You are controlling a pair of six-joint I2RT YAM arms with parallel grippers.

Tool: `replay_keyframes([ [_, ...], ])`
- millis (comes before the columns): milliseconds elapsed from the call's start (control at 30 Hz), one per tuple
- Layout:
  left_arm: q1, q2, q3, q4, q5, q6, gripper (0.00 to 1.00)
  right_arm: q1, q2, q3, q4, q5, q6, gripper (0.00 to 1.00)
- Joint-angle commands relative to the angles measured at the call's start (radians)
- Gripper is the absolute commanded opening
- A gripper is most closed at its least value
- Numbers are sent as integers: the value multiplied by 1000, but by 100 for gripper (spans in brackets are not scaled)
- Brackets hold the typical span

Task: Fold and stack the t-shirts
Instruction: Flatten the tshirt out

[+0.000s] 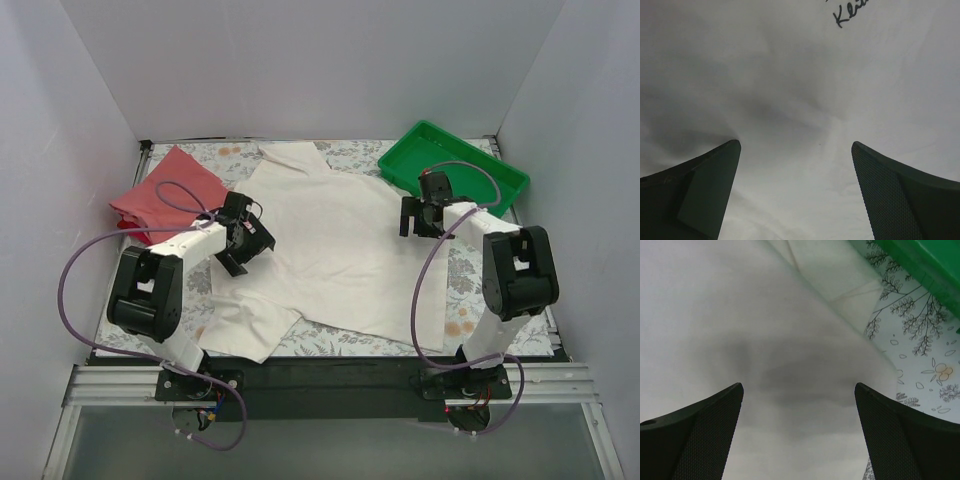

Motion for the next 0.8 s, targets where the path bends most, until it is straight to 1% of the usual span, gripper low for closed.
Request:
replay_keyframes([
  [0, -5, -28, -45, 31, -3, 19, 93, -9, 66, 91, 17, 42, -54, 98],
  [133, -5, -60, -116, 27, -7, 12, 92, -25, 137, 155, 17, 82, -86, 98],
  [233, -5, -86, -171, 16, 5, -1, 90, -34, 195, 192, 14, 148, -101, 98],
  [300, -5, -123, -203, 14, 57, -16, 89, -35, 227, 211, 14, 177, -113, 98],
  [433, -15, -235, -323, 5, 124, -47, 88, -40, 255, 229, 13, 163, -130, 98],
  [533, -26, -364, -404, -27, 155, -71, 87, -40, 251, 241, 5, 111, -140, 98],
  [567, -28, -393, -415, -45, 154, -80, 88, -40, 243, 241, 0, 93, -141, 98],
  [600, -28, -455, -424, -65, 143, -88, 88, -42, 235, 238, 2, 74, -141, 98],
  [733, -29, -571, -412, -163, 79, -108, 88, -40, 188, 235, -1, -33, -140, 98],
  [767, -29, -588, -386, -170, 78, -96, 87, -40, 171, 237, 0, -91, -147, 98],
])
